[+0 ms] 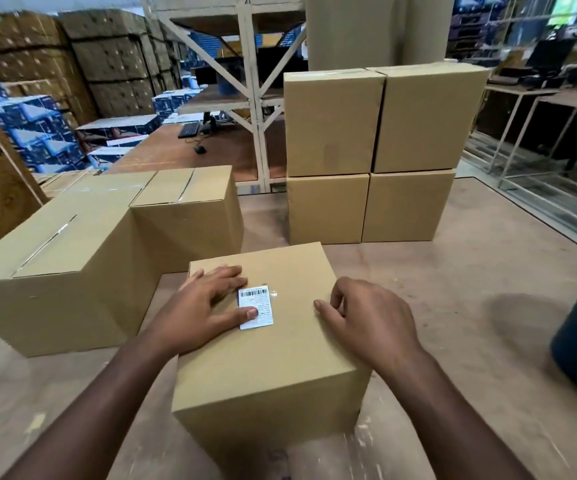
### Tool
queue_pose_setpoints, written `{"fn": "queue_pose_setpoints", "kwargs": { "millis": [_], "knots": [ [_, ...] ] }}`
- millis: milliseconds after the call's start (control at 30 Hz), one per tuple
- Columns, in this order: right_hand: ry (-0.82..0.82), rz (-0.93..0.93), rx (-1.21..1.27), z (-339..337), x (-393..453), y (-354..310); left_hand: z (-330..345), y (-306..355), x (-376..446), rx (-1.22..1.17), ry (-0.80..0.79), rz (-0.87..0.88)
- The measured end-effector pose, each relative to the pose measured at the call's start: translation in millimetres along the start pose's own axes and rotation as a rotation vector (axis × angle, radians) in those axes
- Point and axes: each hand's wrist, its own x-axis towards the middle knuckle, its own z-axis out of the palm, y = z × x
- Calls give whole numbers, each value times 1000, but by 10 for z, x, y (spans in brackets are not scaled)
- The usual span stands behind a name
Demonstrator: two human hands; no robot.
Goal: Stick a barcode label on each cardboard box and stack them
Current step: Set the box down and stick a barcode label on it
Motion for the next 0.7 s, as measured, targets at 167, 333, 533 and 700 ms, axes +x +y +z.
{"fn": "queue_pose_setpoints", "kwargs": {
  "millis": [167,333,533,700],
  "knots": [
    [-75,-281,156,63,340,-223,85,176,-66,108,135,-142],
    [-221,-317,114,312,665,-552,198,180,-116,38,243,-154],
    [-68,-286,206,545,588,-586,215,188,-158,40,264,-164],
    [-89,-274,290,589,634,-525,215,185,-136,65,265,-161]
  ]
}}
